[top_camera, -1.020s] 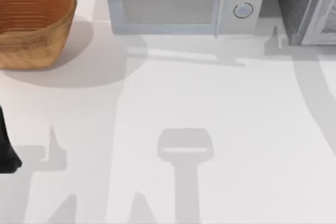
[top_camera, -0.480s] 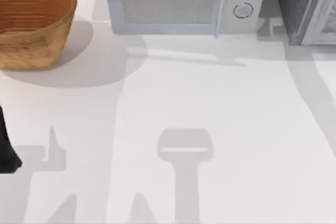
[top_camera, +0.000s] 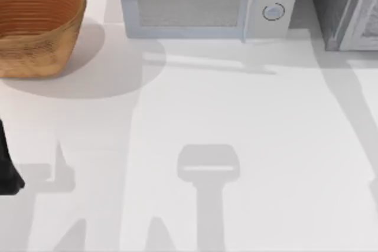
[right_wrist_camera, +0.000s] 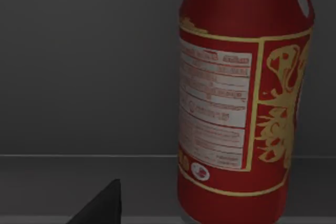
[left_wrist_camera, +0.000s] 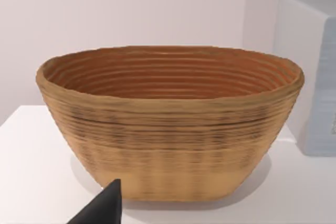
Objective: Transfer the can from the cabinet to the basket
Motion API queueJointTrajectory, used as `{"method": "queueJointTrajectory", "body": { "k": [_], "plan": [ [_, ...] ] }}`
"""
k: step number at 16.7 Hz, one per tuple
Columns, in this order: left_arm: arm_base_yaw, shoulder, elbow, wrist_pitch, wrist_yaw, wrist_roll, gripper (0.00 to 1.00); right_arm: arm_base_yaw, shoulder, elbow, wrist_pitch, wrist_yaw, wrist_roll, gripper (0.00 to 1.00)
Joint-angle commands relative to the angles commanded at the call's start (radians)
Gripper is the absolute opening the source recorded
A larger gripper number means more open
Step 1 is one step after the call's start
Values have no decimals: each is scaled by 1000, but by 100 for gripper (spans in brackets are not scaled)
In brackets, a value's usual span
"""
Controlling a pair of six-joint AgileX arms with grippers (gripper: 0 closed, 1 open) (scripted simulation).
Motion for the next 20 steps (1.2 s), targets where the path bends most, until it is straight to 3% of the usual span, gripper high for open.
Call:
{"method": "queueJointTrajectory", "body": {
  "k": [10,20],
  "plan": [
    [0,0,0,0,0,0,100,-5,123,101,25,-3,0,100],
    [0,0,0,0,0,0,100,-38,374,419,-38,-28,-1,100]
  ]
}}
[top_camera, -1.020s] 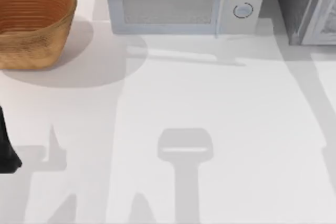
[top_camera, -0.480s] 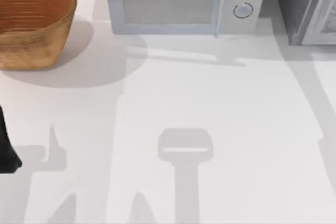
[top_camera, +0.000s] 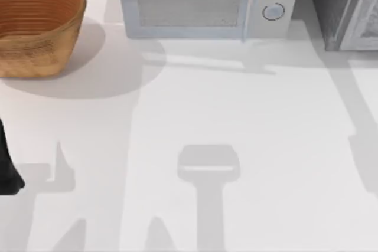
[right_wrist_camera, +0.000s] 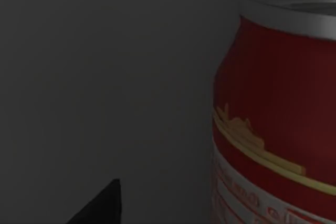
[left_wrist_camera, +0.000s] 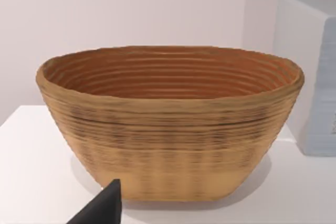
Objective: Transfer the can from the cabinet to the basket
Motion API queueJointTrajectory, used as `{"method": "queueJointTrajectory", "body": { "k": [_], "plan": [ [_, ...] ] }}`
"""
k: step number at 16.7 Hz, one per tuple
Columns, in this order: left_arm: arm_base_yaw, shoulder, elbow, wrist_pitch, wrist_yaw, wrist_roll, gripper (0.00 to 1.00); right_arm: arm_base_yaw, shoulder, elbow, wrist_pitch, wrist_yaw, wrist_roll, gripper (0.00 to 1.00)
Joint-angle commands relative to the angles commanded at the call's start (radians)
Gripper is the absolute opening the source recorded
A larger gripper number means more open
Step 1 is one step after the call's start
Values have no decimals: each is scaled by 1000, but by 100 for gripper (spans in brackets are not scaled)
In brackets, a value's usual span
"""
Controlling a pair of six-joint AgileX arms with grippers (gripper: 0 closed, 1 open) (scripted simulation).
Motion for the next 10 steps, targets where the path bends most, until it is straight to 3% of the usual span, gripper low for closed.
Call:
{"method": "queueJointTrajectory", "body": {
  "k": [5,10],
  "plan": [
    [0,0,0,0,0,0,100,-1,8,10,-2,-1,0,100],
    [0,0,0,0,0,0,100,-1,8,10,-2,-1,0,62]
  ]
}}
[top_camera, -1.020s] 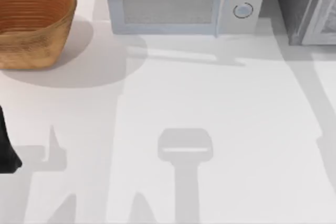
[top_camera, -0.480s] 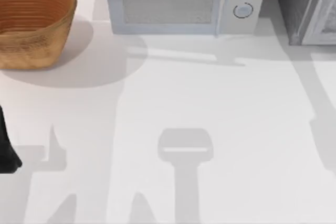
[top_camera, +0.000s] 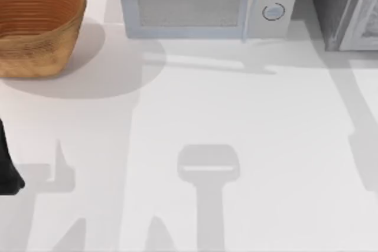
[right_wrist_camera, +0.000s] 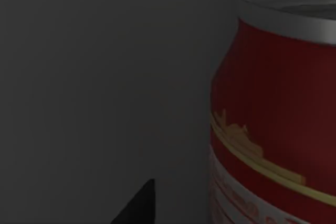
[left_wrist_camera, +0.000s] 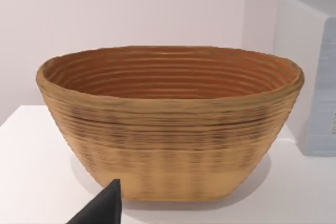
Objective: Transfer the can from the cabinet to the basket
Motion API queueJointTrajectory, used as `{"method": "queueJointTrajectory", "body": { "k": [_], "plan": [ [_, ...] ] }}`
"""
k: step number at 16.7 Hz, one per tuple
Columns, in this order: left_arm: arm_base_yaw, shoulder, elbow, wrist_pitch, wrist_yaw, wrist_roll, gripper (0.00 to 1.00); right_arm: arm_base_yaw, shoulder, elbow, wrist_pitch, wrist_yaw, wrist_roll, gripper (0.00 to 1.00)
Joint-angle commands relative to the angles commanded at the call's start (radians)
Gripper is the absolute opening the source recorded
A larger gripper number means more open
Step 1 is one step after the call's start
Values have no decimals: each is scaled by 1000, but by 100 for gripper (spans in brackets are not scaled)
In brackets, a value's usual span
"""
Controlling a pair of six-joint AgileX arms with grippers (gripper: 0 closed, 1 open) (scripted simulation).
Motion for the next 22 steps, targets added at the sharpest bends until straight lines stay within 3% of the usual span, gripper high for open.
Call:
{"method": "queueJointTrajectory", "body": {
  "k": [8,18,22],
  "plan": [
    [0,0,0,0,0,0,100,0,0,0,0,0,0,2],
    [0,0,0,0,0,0,100,2,-4,-2,-2,1,1,0],
    [0,0,0,0,0,0,100,31,-114,-50,-67,32,1,0]
  ]
}}
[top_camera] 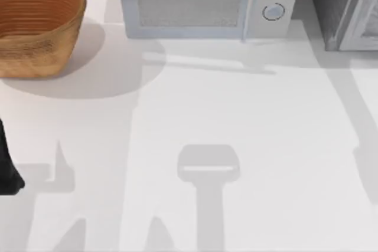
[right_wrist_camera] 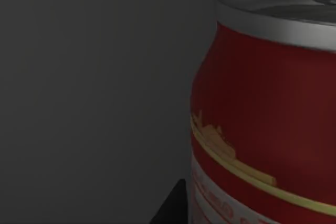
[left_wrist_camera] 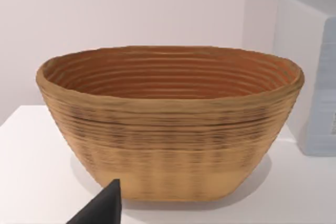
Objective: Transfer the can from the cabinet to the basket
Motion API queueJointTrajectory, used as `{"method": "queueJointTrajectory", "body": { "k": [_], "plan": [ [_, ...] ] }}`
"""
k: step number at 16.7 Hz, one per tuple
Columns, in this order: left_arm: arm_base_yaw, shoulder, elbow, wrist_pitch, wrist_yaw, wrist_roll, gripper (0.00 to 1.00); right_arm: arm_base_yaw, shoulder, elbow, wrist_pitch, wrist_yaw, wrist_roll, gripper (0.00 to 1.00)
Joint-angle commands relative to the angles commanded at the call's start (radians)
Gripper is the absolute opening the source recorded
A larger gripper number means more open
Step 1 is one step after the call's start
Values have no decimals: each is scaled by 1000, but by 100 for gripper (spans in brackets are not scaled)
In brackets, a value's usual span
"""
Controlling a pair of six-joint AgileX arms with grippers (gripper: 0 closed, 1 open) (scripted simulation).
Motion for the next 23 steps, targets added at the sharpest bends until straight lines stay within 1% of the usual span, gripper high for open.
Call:
{"method": "queueJointTrajectory", "body": {
  "k": [7,10,16,19,21,23],
  "plan": [
    [0,0,0,0,0,0,100,91,-330,-131,-193,82,0,0],
    [0,0,0,0,0,0,100,102,-364,-145,-217,93,0,0],
    [0,0,0,0,0,0,100,91,-385,-179,-201,88,2,0],
    [0,0,0,0,0,0,100,71,-479,-306,-153,73,0,0],
    [0,0,0,0,0,0,100,54,-571,-443,-108,55,-1,0],
    [0,0,0,0,0,0,100,35,-684,-622,-54,32,-3,0]
  ]
}}
